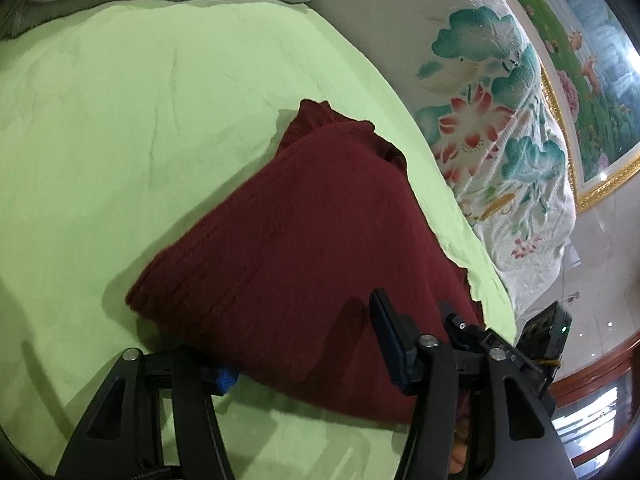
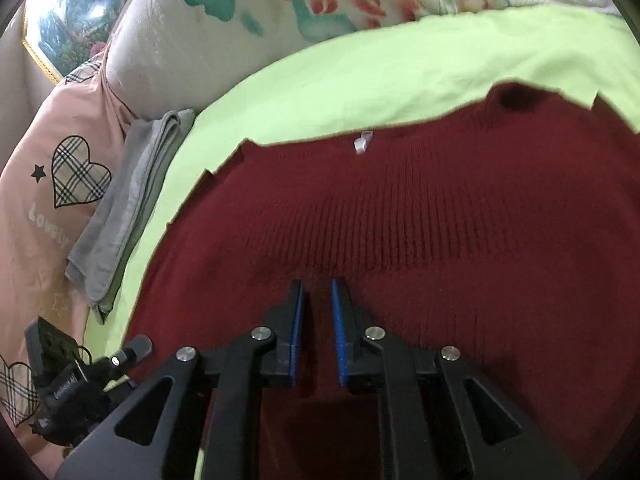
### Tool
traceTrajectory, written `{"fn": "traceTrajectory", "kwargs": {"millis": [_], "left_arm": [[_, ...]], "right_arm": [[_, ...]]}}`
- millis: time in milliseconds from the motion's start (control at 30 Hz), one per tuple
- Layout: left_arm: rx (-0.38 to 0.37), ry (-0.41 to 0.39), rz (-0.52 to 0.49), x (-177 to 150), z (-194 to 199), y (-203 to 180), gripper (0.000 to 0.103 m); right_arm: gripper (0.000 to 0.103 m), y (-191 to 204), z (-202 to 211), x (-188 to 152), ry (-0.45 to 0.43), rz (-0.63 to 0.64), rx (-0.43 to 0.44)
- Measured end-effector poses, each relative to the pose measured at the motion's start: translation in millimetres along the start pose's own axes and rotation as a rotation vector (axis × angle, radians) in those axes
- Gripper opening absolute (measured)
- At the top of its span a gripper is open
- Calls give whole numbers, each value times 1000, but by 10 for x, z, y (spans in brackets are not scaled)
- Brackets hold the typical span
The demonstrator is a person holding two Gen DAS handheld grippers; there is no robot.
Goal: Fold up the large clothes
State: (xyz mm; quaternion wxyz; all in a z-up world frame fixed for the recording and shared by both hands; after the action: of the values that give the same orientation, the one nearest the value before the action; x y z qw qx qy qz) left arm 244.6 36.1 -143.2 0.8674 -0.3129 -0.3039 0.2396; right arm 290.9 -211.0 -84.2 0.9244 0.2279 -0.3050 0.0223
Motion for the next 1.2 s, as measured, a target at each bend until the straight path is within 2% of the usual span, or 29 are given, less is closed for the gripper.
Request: {"fn": "traceTrajectory", "kwargs": {"millis": [67,133,300,467,500,600,667,700,733,800,867,1033,1200], "left_arm": [[-4,6,-13,21,-37,-32,22],[-22,5,-34,42,-40,-119,16],[-82,-44,-192,93,96,-701,12],[-192,-29,-381,-108,96,-1580,7],[-205,-18,-412,-177,72,-1718,6],[-236,41,-523,-533,-123,-2115,6],[-226,85,-597,-806,-325,-2267,6],[-206,110,-630,-952,-457,-2291,6],[-189,138,-651,-1085,-587,-2281,6],[-154,178,-672,-1260,-778,-2213,6],[-132,187,-687,-1335,-846,-2153,6],[-119,147,-727,-1300,-747,-2186,6],[-111,121,-788,-1305,-670,-2223,6]], "right_arm": [[12,-29,-2,-14,4,-8,28],[11,-59,-13,-24,9,-18,50],[10,-80,-38,-22,11,-37,81],[11,-242,138,26,35,-226,262],[15,-302,215,40,22,-264,283],[15,-662,610,118,-81,-383,325],[23,-889,785,132,-125,-472,365],[38,-1008,853,132,-140,-516,386],[46,-1139,924,132,-160,-565,414],[46,-1244,1004,136,-177,-595,453],[48,-1233,1006,136,-152,-588,461],[59,-1017,939,230,-77,-467,396],[59,-703,682,384,28,-299,324]]}}
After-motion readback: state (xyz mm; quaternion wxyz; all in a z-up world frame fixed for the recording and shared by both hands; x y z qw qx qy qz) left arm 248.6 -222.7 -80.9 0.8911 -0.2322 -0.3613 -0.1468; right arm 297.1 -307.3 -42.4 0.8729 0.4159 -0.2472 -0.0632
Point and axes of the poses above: each gripper's, at about its wrist camera, not at the fingertips, and z roughly against the way its jaws point, y to its left, x to its top, the point moved 9 cm from there along -z, roughly the way its jaws point, and after that the axes turned 2 degrees about z, right-handed, at the moved point
